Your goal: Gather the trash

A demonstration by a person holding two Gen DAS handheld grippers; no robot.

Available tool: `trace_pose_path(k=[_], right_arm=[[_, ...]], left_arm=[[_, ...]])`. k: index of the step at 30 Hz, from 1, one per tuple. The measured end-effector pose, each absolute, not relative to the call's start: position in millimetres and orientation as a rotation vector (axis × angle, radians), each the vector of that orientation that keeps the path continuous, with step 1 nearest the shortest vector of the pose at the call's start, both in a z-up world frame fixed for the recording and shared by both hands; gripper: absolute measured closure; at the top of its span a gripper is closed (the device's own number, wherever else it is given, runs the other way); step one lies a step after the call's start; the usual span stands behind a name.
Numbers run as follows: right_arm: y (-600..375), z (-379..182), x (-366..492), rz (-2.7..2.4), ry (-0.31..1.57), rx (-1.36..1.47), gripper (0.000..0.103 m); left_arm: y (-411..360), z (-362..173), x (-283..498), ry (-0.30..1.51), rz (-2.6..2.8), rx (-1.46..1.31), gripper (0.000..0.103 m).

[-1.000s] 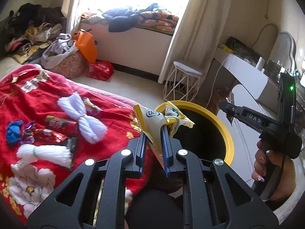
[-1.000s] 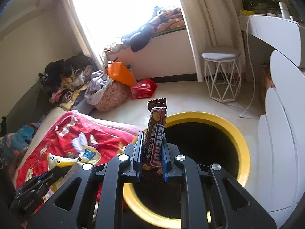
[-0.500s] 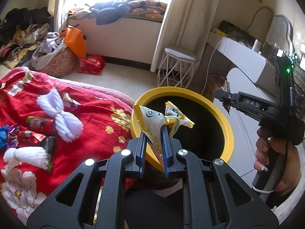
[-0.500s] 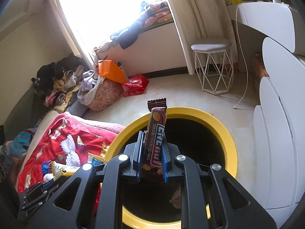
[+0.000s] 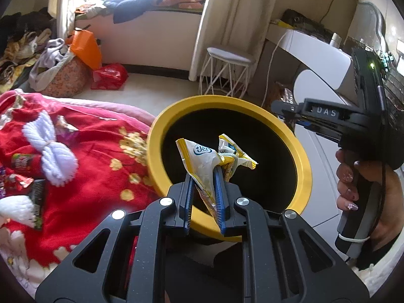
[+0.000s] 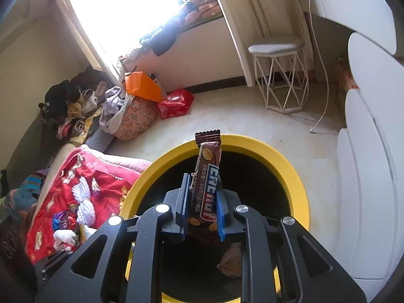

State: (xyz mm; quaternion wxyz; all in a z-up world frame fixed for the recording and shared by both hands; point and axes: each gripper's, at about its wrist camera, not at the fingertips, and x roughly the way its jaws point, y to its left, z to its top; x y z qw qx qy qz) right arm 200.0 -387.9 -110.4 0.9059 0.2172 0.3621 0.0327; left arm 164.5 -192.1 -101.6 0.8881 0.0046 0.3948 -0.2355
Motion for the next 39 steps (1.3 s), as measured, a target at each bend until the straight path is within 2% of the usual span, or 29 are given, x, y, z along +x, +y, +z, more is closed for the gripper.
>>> trace_pose_path(k=[1,2,3,4,5,8,9,11,13,16,39], right_arm=[[-390.0,-111.7,200.5,0.062,0.749,0.448,0.071],[-391.4,-111.8,200.3,0.059,0.749,0.452,0.067],[-393.4,-112.3,199.8,0.057,0.748,0.459,0.057],[-394.3,-112.6,198.7,0.056,0.745,0.464,0.052],[-395.1,-112.5,197.5,0.052,0.741,0.467,0.051],[-396.0,-110.9,193.2,0.037,0.727,0.46,0.048],[-395.4,-109.6,191.6,0.033,0.72,0.458,0.043],[-391.6,-105.8,186.9,0.028,0.699,0.453,0.037],[-385.4,-100.7,180.9,0.026,0.675,0.425,0.034],[-374.7,-94.0,173.3,0.028,0.648,0.392,0.028],[-273.5,-47.0,152.3,0.239,0.564,0.217,0.024]], left_arm=[[-194.5,-103.2,165.0,0.823,-0.495,0.009,0.091],[-196.4,-104.8,165.8,0.822,-0.499,0.011,0.089],[-196.5,-105.4,166.4,0.821,-0.503,0.005,0.086],[-195.2,-105.3,166.6,0.819,-0.509,-0.01,0.075],[-192.6,-103.9,165.9,0.811,-0.51,-0.026,0.058],[-182.2,-96.0,161.2,0.774,-0.504,-0.06,0.048],[-180.7,-93.6,159.3,0.767,-0.498,-0.064,0.045],[-171.1,-85.9,153.0,0.73,-0.481,-0.076,0.02],[-163.5,-79.7,147.9,0.702,-0.459,-0.078,0.012],[-151.4,-74.6,142.3,0.683,-0.425,-0.08,0.011],[-50.3,-37.3,115.1,0.566,-0.185,-0.185,0.011]])
